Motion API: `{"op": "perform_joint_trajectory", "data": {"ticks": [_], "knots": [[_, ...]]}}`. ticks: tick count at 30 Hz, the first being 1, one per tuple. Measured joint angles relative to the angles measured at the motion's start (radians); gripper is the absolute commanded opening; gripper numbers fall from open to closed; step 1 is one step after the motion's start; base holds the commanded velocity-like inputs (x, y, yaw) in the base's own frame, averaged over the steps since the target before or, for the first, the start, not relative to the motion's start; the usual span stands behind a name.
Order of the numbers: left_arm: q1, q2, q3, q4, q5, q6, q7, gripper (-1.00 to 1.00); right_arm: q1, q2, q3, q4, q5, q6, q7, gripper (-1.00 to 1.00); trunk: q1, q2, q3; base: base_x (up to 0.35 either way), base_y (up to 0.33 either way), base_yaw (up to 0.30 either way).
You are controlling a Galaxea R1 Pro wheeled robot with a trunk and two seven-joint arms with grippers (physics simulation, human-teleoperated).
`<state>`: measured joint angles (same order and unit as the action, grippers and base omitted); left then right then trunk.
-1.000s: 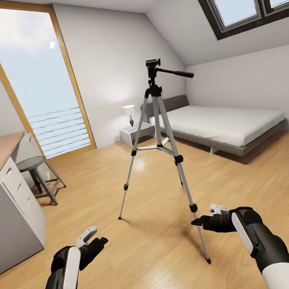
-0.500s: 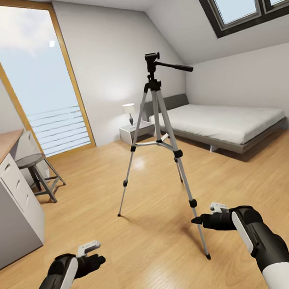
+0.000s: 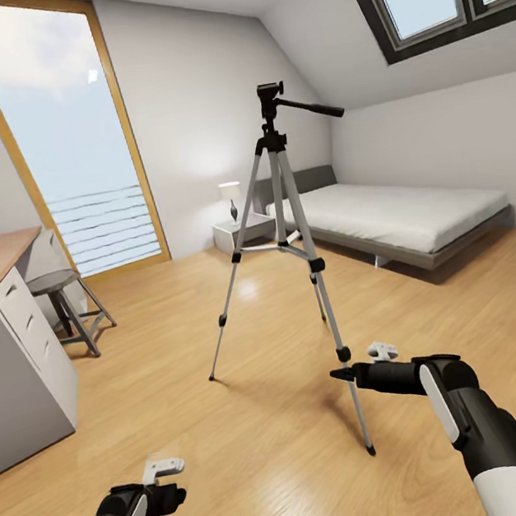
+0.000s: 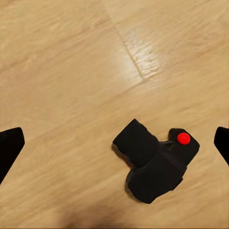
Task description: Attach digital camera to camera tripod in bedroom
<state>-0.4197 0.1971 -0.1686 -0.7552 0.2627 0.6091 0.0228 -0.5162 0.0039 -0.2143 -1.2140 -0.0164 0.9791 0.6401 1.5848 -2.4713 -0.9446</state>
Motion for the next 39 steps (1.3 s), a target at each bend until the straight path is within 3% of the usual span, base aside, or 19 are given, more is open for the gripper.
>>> {"op": "perform_joint_trajectory", "data": {"ticks": [6, 9, 17, 39], "knots": [[0.0, 0.006, -0.001, 0.094, 0.001, -0.156, -0.003, 1.0, 0.0, -0.003, -0.002, -0.002, 0.001, 0.001, 0.021, 1.0, 0.016, -0.029, -0.02, 0.0, 0.0, 0.0], [0.0, 0.007, -0.001, 0.103, 0.002, -0.172, -0.004, 1.0, 0.0, -0.004, -0.002, -0.003, 0.002, 0.001, 0.022, 1.0, 0.018, -0.029, -0.032, 0.0, 0.0, 0.0], [0.0, 0.007, -0.002, 0.11, 0.008, -0.183, -0.012, 1.0, 0.0, -0.008, -0.002, -0.003, 0.002, 0.0, 0.022, 1.0, 0.021, -0.031, -0.063, 0.0, 0.0, 0.0], [0.0, 0.009, -0.002, 0.124, 0.005, -0.156, -0.132, 1.0, 0.0, -0.01, -0.004, -0.003, 0.002, 0.001, 0.022, 1.0, 0.031, -0.036, -0.148, 0.0, 0.0, 0.0]]}}
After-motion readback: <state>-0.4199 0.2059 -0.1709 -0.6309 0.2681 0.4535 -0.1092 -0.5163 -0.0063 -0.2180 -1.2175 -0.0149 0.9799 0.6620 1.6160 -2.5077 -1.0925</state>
